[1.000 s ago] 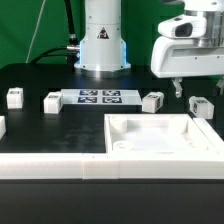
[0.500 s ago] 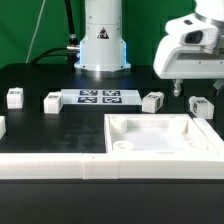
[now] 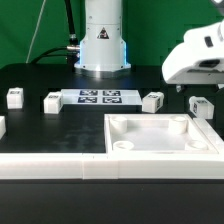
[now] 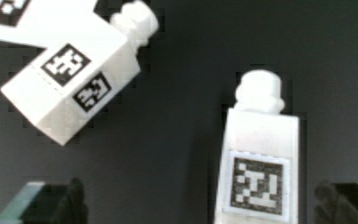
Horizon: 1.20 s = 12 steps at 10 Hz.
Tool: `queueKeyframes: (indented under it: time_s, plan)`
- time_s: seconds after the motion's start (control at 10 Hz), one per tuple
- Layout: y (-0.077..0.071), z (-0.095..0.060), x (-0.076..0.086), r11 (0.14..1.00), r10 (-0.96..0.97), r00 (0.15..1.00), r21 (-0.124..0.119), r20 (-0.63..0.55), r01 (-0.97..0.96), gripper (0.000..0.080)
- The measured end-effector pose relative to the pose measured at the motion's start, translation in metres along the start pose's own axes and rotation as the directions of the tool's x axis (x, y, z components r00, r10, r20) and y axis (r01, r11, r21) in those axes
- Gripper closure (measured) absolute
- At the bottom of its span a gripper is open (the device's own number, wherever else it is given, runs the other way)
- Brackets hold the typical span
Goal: Assemble one leg
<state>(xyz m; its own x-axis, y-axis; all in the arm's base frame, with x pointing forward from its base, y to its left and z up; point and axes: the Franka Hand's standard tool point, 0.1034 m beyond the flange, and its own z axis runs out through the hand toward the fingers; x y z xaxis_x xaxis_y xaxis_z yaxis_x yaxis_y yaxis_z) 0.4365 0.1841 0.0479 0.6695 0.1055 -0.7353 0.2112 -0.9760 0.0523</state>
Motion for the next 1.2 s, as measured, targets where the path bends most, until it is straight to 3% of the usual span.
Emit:
queueKeyframes:
  time_s: [0.3,0.4,0.7,1.1,1.2]
  plan:
    - [-0.010,0.013,0.000,0.996,0.075,0.964,0.021,0.254,-0.083,0.0151]
    - [-0.014,0.018,0.009,0.993,0.099,0.958,0.034,0.269,-0.112,0.0151]
    - [-0.019,0.030,0.018,0.992,0.108,0.962,0.037,0.251,-0.121,0.0151]
    - [-0.023,0.037,0.022,0.992,0.106,0.966,0.035,0.236,-0.118,0.0151]
    - [-0.024,0.036,0.022,0.993,0.105,0.966,0.035,0.235,-0.117,0.0181]
